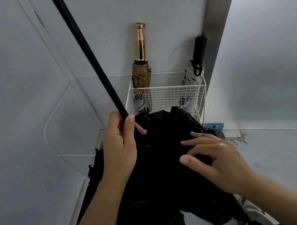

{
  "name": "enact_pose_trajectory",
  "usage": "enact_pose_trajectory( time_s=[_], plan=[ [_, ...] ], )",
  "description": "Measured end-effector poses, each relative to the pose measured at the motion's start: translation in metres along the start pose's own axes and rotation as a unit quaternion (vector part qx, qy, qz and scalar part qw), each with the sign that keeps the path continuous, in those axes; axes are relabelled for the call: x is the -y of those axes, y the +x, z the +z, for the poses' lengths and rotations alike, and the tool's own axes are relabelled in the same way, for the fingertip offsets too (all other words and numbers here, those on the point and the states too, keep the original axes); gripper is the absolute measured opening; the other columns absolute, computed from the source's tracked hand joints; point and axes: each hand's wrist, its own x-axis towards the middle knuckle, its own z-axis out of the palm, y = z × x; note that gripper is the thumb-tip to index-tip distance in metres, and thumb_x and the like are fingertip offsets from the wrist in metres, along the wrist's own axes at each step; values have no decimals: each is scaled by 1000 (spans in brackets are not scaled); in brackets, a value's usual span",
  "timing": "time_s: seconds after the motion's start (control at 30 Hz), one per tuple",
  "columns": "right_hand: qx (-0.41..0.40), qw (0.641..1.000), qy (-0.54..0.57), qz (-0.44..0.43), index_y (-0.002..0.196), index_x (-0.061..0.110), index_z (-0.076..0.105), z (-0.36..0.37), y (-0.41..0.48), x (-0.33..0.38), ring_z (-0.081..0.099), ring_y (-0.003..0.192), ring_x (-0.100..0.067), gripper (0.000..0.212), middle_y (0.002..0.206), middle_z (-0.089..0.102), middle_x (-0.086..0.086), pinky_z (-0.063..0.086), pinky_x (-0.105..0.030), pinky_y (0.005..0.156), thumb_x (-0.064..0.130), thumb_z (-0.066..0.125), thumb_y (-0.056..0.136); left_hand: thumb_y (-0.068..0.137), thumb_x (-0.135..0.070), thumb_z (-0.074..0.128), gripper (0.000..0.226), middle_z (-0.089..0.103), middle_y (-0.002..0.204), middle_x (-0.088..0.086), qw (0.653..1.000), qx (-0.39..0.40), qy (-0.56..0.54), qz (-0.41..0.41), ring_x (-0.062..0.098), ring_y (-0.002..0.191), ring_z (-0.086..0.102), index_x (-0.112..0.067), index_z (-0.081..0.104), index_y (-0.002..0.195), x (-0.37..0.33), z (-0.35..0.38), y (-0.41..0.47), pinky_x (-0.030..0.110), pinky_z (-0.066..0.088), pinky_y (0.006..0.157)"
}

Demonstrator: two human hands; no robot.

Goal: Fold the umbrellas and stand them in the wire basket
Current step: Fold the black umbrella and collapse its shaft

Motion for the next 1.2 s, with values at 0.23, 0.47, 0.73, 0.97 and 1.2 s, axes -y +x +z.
enact_pose_trajectory(
  time_s=[0.23, 0.47, 0.73, 0.97, 1.2],
  plan=[
    [-64, 996, -26, 48, 100, 37, 75, -33, 4, 0, 66, 76, 8, 41, 76, 66, 34, 45, -10, 67, 63, 44, 94, 98, -32, 53, 11, 71, 80, 0, 994, 105, -20, 11, 17, 80, 71, -24, 58, 94, -14, 4, -17, 49, 58, 76],
    [-107, 970, -37, 214, 90, 42, 71, -59, 4, -27, 71, 66, -13, 16, 77, 74, 15, 56, -38, 76, 52, 60, 83, 92, -30, 54, 23, 69, 75, 0, 997, 67, -18, 41, 11, 75, 71, -8, 59, 90, -31, 3, -29, 23, 56, 69],
    [-149, 931, 160, 293, 100, 25, 72, -61, 6, -40, 69, 95, -19, 14, 91, 73, 5, 54, -34, 81, 29, 59, 96, 101, -29, 51, 15, 70, 83, -6, 989, -86, -28, 120, 13, 81, 72, -39, 52, 89, -53, 12, -23, 28, 56, 72],
    [-275, 929, 102, 226, 92, 28, 62, -69, -2, -23, 61, 88, -6, 9, 91, 66, 8, 47, -29, 77, 35, 58, 96, 101, -33, 46, 20, 68, 81, -8, 982, -127, -1, 139, 5, 78, 70, -14, 49, 95, -37, 29, -8, 11, 48, 69],
    [-81, 929, 157, 324, 71, 4, 59, -68, -30, -31, 55, 60, -31, 42, 63, 54, -7, 44, -35, 57, 34, 51, 99, 105, -29, 38, 13, 67, 72, -1, 980, -142, -7, 137, 7, 51, 55, -24, 41, 94, -33, 41, -16, 14, 39, 53]
  ],
)
